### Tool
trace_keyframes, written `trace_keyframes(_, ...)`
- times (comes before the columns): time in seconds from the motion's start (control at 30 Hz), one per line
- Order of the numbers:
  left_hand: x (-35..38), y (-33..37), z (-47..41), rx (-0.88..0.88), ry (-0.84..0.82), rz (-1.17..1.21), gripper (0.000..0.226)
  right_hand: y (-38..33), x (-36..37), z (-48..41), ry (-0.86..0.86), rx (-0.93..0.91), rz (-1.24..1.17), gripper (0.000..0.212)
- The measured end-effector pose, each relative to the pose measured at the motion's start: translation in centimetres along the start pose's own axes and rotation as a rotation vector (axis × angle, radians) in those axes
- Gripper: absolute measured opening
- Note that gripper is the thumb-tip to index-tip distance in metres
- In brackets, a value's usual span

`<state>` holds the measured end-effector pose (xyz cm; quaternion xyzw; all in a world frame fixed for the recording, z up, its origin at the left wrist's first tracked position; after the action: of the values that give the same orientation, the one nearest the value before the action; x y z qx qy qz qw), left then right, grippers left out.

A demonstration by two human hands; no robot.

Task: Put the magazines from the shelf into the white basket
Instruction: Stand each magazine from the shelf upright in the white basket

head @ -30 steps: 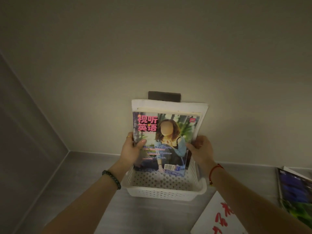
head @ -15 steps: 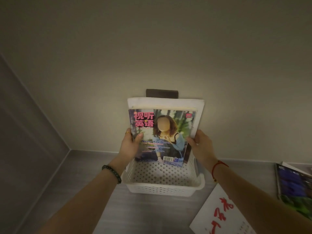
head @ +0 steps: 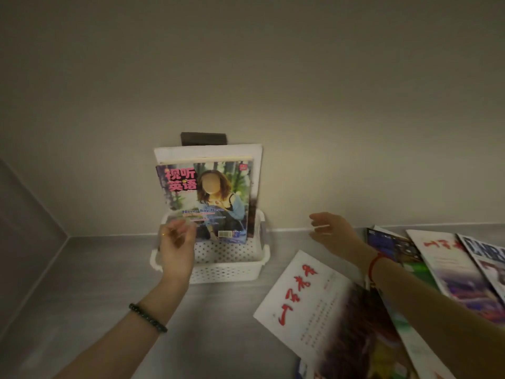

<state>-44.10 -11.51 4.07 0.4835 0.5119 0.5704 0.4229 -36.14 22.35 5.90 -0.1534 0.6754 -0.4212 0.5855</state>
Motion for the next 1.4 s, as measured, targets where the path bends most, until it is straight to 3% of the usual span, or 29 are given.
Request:
trace_keyframes(0.13,3.2,-6.4,9.1,-0.405,-0.113,0.106,0.003,6.2,-2.3,5.3,-0.033,0.092,0.0,0.045)
trace_keyframes(0.2,3.8,-10.0,13.9,-0.609,-0.1,0.074,0.022,8.9,-2.7,8.0,-0.059,0.112,0.063,0.047)
trace_keyframes(0.33,7.4,-14.2,22.1,-0.963,-0.183,0.262,0.017,12.6,-1.4,12.6,-0.182,0.075,0.229,0.054)
trace_keyframes(0.43,9.9,-15.0,25.2,-1.066,-0.222,0.38,0.021,14.4,0.3,15.3,-0.287,0.084,0.26,0.059)
trace_keyframes(0.53,9.9,-15.5,25.6,-1.008,-0.16,0.296,0.023,15.7,2.8,17.7,-0.443,0.063,0.295,0.062)
trace_keyframes(0.63,9.7,-15.9,24.7,-0.904,-0.092,0.316,0.046,16.6,4.5,19.1,-0.524,0.008,0.401,0.064)
trace_keyframes(0.7,10.8,-15.1,24.4,-0.814,-0.168,0.277,0.045,16.7,4.5,19.2,-0.5,-0.008,0.427,0.064)
trace_keyframes(0.8,13.6,-13.0,24.8,-0.642,-0.393,0.022,0.033,16.7,4.4,19.2,-0.505,-0.023,0.412,0.062)
trace_keyframes(0.87,14.8,-11.5,24.5,-0.529,-0.452,-0.037,0.038,16.5,3.4,18.6,-0.442,-0.025,0.328,0.066)
trace_keyframes(0.93,15.9,-9.2,24.0,-0.42,-0.533,-0.024,0.04,15.8,1.0,17.0,-0.274,-0.015,0.212,0.071)
trace_keyframes(1.07,17.4,-2.7,22.9,-0.239,-0.799,-0.007,0.041,13.2,-4.9,13.1,0.027,0.058,-0.217,0.077)
trace_keyframes(1.17,16.4,2.8,19.9,-0.113,-0.852,-0.039,0.04,8.6,-6.3,10.3,-0.021,-0.063,-0.38,0.062)
trace_keyframes(1.27,13.9,8.2,15.6,0.013,-0.788,-0.045,0.036,3.5,-7.2,7.8,-0.008,-0.176,-0.307,0.03)
trace_keyframes(1.4,8.0,13.4,7.6,0.174,-0.436,-0.044,0.021,-2.7,-7.0,4.3,0.12,-0.201,-0.259,0.011)
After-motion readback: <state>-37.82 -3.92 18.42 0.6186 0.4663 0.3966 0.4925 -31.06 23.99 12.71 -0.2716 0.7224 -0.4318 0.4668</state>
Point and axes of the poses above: each hand's wrist, its own z-axis away from the middle knuckle, its own x-axis out of the palm, y = z × x, the point moved 10 cm from there along -z, towards the middle knuckle, and after that the axes turned 4 degrees about z, right-handed, at the moved point
